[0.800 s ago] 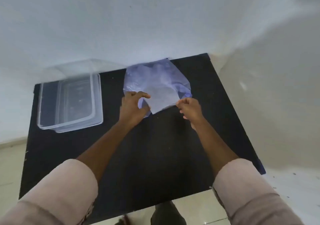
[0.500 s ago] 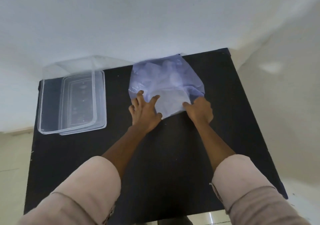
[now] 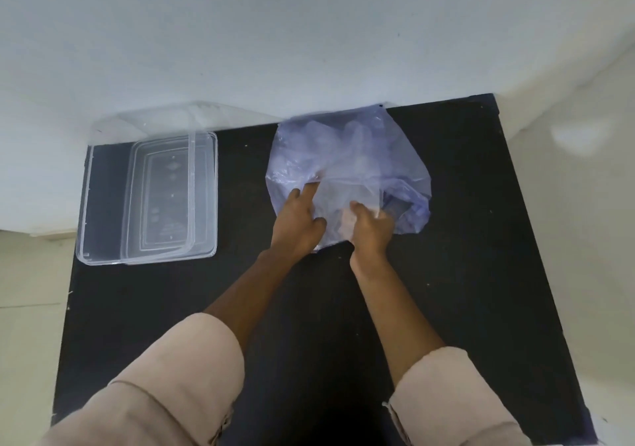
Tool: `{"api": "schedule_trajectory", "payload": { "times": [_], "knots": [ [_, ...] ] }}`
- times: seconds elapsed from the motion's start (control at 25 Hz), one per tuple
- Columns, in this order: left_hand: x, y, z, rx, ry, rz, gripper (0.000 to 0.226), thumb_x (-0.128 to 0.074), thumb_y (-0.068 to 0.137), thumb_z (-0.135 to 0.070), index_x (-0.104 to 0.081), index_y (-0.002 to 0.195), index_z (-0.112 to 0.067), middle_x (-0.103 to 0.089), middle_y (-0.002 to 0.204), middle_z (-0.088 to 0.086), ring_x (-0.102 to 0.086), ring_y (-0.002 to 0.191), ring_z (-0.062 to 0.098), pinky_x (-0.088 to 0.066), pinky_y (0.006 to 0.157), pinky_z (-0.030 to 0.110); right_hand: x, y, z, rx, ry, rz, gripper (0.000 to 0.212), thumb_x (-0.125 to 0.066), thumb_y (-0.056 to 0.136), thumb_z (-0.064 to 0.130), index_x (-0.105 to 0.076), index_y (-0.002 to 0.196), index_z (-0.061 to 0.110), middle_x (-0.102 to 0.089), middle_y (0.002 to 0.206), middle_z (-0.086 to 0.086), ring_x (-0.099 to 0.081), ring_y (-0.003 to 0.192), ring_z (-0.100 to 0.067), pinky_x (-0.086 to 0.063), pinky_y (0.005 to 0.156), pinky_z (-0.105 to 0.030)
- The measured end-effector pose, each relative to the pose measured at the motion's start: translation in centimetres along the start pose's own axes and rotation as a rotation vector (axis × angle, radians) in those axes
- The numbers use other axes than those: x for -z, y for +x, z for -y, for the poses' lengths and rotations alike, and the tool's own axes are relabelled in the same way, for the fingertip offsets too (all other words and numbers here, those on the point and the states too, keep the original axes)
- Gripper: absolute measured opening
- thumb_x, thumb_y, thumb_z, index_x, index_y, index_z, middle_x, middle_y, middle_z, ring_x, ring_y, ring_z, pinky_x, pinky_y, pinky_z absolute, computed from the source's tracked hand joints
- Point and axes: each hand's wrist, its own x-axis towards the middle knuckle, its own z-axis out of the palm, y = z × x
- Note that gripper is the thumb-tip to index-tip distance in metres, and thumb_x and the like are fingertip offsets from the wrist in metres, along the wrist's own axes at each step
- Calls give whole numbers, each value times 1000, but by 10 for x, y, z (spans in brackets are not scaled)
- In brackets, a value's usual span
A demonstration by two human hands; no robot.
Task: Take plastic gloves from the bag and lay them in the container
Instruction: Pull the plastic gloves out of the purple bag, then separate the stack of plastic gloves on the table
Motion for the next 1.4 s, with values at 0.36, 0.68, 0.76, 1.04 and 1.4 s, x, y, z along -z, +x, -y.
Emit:
{"api": "schedule_trajectory", "payload": {
  "times": [0.36, 0.68, 0.76, 1.04, 1.4],
  "knots": [
    [-1, -1, 21, 2, 105, 3, 64, -55, 90, -24, -30, 149, -31, -47, 134, 14, -55, 114, 35, -47, 84, 41, 73, -52, -28, -158, 85, -58, 19, -66, 76, -2, -67, 77, 18, -67, 81, -5, -64, 81, -26, -55, 79, -42],
    [1, -115, 71, -194, 126, -196, 56, -62, 83, -28, -46, 136, -34, -38, 141, 11, -42, 127, 30, -36, 102, 50, 121, -149, -111, -281, 183, -126, 29, -69, 79, 3, -64, 107, 9, -67, 100, -8, -64, 89, -25, -54, 66, -34],
    [-10, -173, 107, -83, -127, -139, 42, -61, 86, -28, -51, 127, -30, -48, 127, 6, -55, 111, 23, -46, 98, 44, 120, -170, -132, -313, 192, -122, 29, -68, 80, 3, -63, 107, 7, -66, 100, -8, -64, 90, -26, -55, 67, -34],
    [-4, -286, 169, 666, -676, 109, 32, -63, 85, -46, -67, 94, -16, -73, 87, 6, -72, 71, 23, -56, 58, 33, 89, -236, -195, -369, 295, -85, 16, -65, 79, 0, -65, 94, 5, -67, 99, -10, -65, 91, -28, -57, 74, -37],
    [11, -311, 206, 651, -654, 65, 19, -65, 85, -29, -65, 79, -12, -72, 81, 9, -69, 56, 20, -49, 49, 24, 101, -267, -240, 895, -1018, 40, 32, -67, 80, 30, -56, 107, 16, -61, 110, -7, -58, 97, -19, -53, 83, -30]
  ]
}}
